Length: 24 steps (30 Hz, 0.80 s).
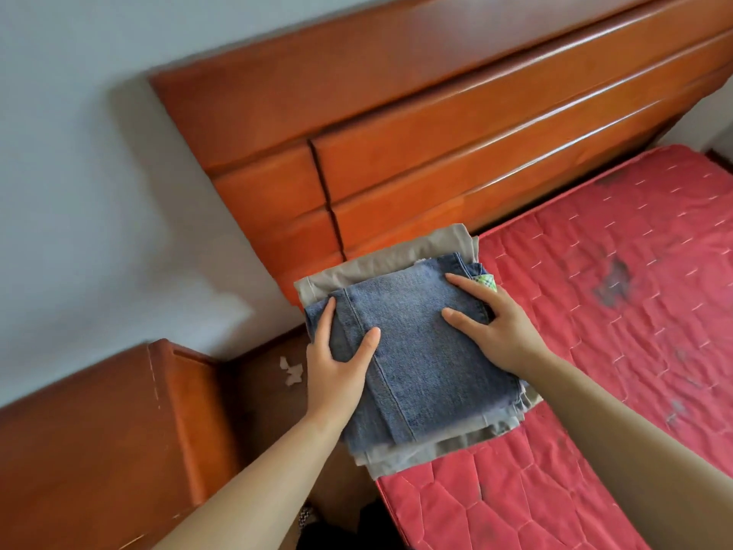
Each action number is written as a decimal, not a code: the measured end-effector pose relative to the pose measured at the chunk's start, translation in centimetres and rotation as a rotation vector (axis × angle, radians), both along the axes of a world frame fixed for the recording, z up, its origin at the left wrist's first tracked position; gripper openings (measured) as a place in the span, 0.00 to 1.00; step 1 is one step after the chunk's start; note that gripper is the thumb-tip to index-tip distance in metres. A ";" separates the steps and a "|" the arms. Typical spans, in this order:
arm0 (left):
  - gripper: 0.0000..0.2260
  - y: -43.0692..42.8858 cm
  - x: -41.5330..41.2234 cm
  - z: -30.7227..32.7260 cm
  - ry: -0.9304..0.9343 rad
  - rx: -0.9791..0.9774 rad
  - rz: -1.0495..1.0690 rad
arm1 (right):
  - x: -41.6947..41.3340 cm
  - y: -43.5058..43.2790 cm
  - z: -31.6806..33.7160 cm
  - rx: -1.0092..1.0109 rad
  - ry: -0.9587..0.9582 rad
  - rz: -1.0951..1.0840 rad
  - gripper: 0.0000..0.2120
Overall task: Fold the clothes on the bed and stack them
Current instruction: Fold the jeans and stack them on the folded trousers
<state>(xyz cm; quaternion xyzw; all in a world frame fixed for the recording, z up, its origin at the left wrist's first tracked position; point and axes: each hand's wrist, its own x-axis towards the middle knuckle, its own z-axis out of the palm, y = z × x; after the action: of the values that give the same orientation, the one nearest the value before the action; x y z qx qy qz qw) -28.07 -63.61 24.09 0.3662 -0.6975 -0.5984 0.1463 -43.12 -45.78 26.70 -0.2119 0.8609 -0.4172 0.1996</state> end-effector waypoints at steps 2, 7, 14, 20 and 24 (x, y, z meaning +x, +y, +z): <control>0.34 -0.4 -1.4 -3.9 -0.033 0.016 0.013 | -2.2 -0.8 -4.0 0.030 -0.024 0.037 0.23; 0.32 -1.7 -3.8 -13.2 -0.087 0.057 0.021 | -5.5 -2.7 -14.0 0.055 -0.089 0.088 0.23; 0.30 -3.2 -6.1 -22.8 -0.068 0.012 0.084 | -8.1 -4.9 -24.3 0.083 -0.114 0.110 0.24; 0.30 -4.0 -7.5 -27.4 -0.024 -0.002 0.170 | -10.4 -6.7 -28.4 0.075 -0.067 0.159 0.25; 0.29 -4.1 -7.3 -29.4 -0.034 -0.019 0.171 | -10.7 -7.0 -30.4 0.090 -0.056 0.167 0.25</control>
<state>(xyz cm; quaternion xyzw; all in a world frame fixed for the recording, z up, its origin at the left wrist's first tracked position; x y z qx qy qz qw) -35.33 -67.68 -5.31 0.4330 -0.6717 -0.5708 0.1884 -53.83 -52.81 -3.70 -0.2619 0.8522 -0.3658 0.2672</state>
